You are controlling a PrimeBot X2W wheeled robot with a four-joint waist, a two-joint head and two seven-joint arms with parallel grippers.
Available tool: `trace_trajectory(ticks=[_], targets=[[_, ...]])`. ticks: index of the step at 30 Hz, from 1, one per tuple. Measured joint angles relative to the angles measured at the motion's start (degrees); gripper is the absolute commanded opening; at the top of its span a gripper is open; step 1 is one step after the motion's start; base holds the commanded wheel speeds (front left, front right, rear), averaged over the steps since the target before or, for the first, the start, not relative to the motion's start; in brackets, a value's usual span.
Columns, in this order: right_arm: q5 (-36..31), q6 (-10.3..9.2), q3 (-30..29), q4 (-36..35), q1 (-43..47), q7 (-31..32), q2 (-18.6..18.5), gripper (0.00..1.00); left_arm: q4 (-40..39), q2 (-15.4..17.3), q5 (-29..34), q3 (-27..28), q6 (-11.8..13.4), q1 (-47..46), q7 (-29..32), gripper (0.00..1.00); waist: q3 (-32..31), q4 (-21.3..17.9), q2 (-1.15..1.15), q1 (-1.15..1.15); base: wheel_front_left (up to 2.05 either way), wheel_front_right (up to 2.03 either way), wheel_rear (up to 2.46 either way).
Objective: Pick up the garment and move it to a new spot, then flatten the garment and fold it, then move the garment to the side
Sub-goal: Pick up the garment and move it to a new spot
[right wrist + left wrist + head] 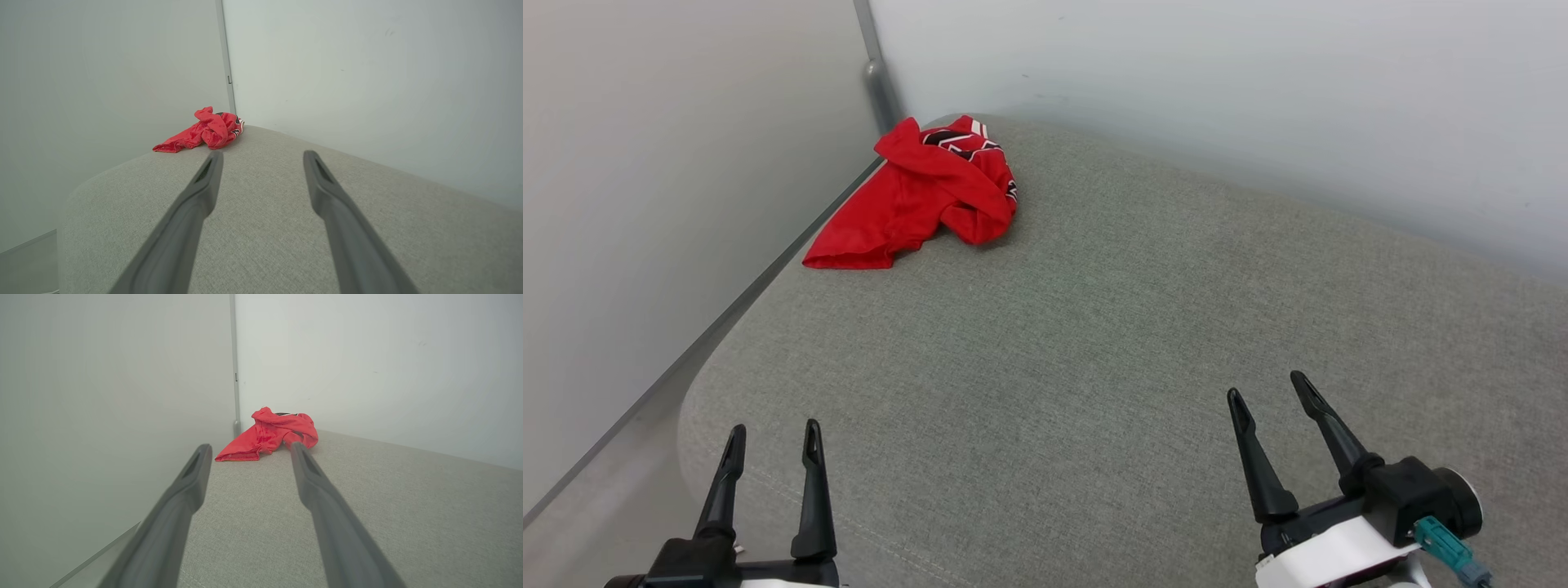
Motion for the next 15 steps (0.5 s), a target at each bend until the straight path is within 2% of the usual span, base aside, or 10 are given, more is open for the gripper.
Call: trace_trajectory(ticks=[4,11,15], targets=[[-0.1,-0.01,-0.7,-0.2,0.2,0.0,0.0,1.00,0.4,0.0,2.2,0.5,-0.6,-0.2,0.0,1.00,0.4,-0.2,0.00,0.00,0.00,0.00,0.00],[-2.6,0.00,-1.5,-2.1,-0.7,0.0,0.0,1.00,1.9,0.0,1.2,3.1,-2.7,-4.8,0.0,1.00,3.8,-1.2,0.00,0.00,0.00,0.00,0.00],[-5.5,0.00,-2.3,-3.6,-2.8,0.0,0.1,1.00,4.4,2.0,-0.9,5.1,-4.7,-10.9,0.0,1.00,7.7,-3.2,0.00,0.00,0.00,0.00,0.00]])
